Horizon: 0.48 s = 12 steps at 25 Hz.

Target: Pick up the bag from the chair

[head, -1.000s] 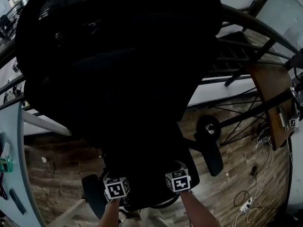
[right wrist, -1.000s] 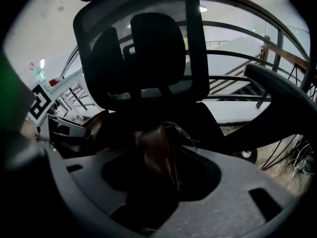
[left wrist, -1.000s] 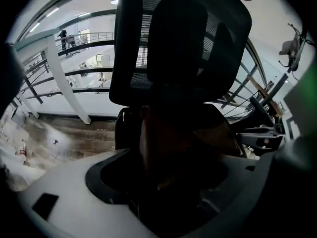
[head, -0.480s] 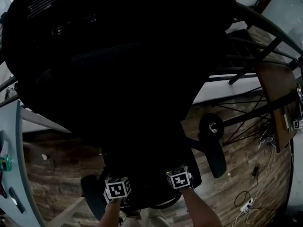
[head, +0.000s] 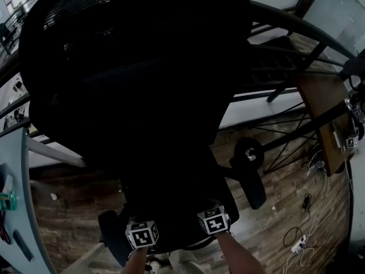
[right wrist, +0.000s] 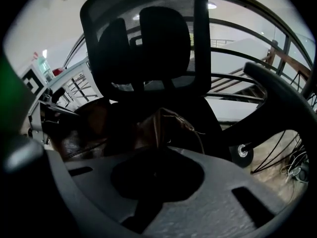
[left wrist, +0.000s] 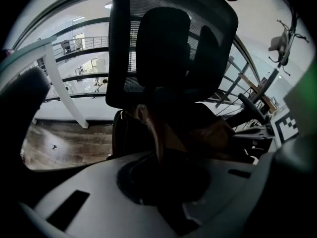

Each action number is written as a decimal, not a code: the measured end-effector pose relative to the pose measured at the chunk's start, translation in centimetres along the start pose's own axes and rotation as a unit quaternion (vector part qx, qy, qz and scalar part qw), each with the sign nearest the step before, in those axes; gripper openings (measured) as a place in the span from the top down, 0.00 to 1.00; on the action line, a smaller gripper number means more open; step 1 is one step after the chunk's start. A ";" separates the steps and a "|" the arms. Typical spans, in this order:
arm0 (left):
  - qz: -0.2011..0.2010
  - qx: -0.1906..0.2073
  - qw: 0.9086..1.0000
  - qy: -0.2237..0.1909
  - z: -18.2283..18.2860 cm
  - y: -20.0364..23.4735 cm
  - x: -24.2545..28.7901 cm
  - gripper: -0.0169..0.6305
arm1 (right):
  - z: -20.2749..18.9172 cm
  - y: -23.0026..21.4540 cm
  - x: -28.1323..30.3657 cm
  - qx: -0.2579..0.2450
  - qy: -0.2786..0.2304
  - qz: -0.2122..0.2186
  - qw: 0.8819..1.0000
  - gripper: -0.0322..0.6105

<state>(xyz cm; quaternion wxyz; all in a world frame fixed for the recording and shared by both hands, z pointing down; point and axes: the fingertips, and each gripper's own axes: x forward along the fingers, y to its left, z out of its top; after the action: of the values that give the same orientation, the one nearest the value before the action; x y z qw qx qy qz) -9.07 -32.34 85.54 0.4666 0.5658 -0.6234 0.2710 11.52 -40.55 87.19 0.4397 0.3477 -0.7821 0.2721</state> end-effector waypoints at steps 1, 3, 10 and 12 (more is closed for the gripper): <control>-0.005 0.001 1.000 -0.005 0.1 -0.3 -0.5 0.95 | 0.0 0.2 -0.7 0.007 -0.006 -0.001 1.000 0.92; -0.017 0.004 1.000 -0.014 0.3 -0.9 -1.5 0.95 | -0.4 0.5 -2.1 0.021 -0.020 -0.010 1.000 0.92; -0.060 0.017 0.997 -0.044 0.1 -2.3 -5.7 0.95 | -1.4 1.8 -7.9 0.045 -0.066 -0.039 0.996 0.92; -0.072 0.022 0.996 -0.053 0.1 -2.7 -7.0 0.95 | -1.5 2.4 -9.6 0.044 -0.075 -0.048 0.995 0.92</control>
<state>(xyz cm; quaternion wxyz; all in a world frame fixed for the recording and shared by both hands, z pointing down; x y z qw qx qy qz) -7.06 -29.78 78.76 0.4386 0.6333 -0.5984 0.2201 13.99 -35.09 79.13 0.3768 0.4233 -0.7826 0.2577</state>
